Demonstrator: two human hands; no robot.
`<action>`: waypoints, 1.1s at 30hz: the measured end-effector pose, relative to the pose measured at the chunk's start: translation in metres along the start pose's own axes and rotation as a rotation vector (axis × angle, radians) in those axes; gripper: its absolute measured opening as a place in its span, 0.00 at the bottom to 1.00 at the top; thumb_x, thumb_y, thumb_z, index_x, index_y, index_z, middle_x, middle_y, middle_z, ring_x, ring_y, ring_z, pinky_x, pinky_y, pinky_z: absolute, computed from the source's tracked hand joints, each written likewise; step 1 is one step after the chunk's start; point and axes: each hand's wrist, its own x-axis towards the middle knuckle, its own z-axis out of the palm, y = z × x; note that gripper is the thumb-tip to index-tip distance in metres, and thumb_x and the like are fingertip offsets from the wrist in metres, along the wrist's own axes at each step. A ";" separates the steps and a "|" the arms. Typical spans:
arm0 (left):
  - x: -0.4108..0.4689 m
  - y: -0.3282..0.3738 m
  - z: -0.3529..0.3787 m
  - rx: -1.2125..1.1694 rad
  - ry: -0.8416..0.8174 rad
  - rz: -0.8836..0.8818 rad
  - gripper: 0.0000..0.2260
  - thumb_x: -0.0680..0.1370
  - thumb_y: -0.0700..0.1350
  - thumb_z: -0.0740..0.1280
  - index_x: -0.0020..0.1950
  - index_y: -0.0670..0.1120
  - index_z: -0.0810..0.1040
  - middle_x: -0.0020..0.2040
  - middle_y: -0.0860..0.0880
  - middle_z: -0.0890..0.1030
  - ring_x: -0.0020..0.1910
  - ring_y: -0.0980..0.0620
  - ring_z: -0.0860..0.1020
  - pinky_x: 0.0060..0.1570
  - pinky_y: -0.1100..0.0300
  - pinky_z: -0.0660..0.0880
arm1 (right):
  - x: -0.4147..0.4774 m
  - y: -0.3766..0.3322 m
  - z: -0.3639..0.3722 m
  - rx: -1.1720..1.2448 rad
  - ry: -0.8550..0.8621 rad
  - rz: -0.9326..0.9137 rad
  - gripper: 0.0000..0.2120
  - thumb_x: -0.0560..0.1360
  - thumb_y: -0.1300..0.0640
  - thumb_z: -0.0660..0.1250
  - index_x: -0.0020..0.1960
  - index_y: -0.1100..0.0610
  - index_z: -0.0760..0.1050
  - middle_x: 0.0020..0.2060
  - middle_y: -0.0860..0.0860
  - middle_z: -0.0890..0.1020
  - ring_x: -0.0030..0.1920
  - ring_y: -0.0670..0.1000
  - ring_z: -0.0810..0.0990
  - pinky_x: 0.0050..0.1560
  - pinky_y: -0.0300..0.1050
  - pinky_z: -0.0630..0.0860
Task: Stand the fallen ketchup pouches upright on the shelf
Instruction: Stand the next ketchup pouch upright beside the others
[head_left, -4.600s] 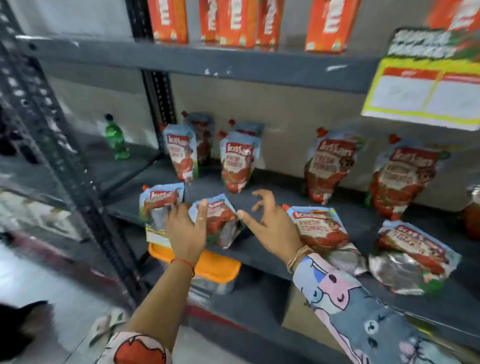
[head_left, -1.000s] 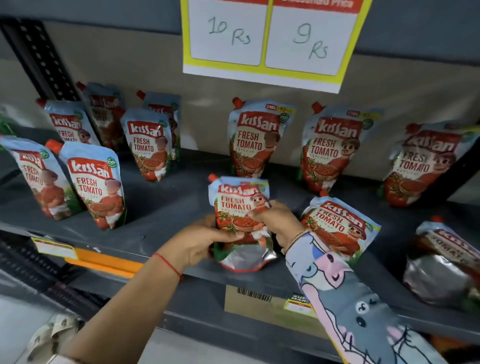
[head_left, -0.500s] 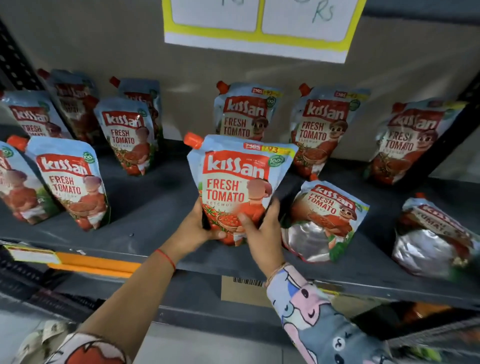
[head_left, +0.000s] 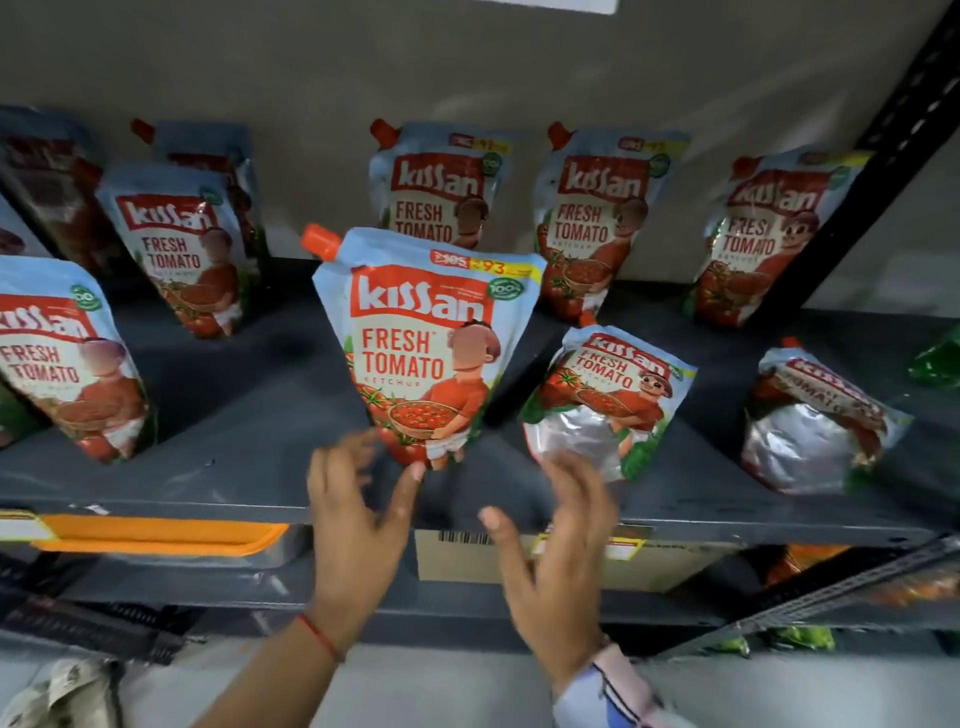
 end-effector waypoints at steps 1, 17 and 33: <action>-0.011 0.013 0.007 -0.018 -0.053 0.042 0.16 0.71 0.53 0.69 0.53 0.47 0.74 0.43 0.55 0.71 0.44 0.63 0.69 0.47 0.77 0.66 | 0.004 0.006 -0.011 -0.014 0.130 0.049 0.29 0.73 0.38 0.59 0.64 0.58 0.65 0.63 0.53 0.67 0.65 0.49 0.64 0.69 0.39 0.61; 0.035 0.092 0.099 -0.548 -0.947 -0.842 0.21 0.56 0.56 0.73 0.45 0.48 0.80 0.39 0.52 0.84 0.43 0.53 0.79 0.41 0.62 0.75 | 0.115 0.096 -0.104 1.059 -0.633 1.071 0.18 0.62 0.62 0.72 0.52 0.59 0.79 0.43 0.55 0.86 0.43 0.54 0.84 0.43 0.50 0.82; 0.023 0.056 0.108 -0.551 -0.675 -0.325 0.35 0.67 0.26 0.68 0.62 0.58 0.62 0.62 0.52 0.73 0.67 0.49 0.68 0.68 0.49 0.65 | 0.095 0.104 -0.065 0.554 -0.457 0.301 0.34 0.65 0.65 0.74 0.59 0.37 0.63 0.57 0.40 0.77 0.58 0.41 0.76 0.57 0.41 0.76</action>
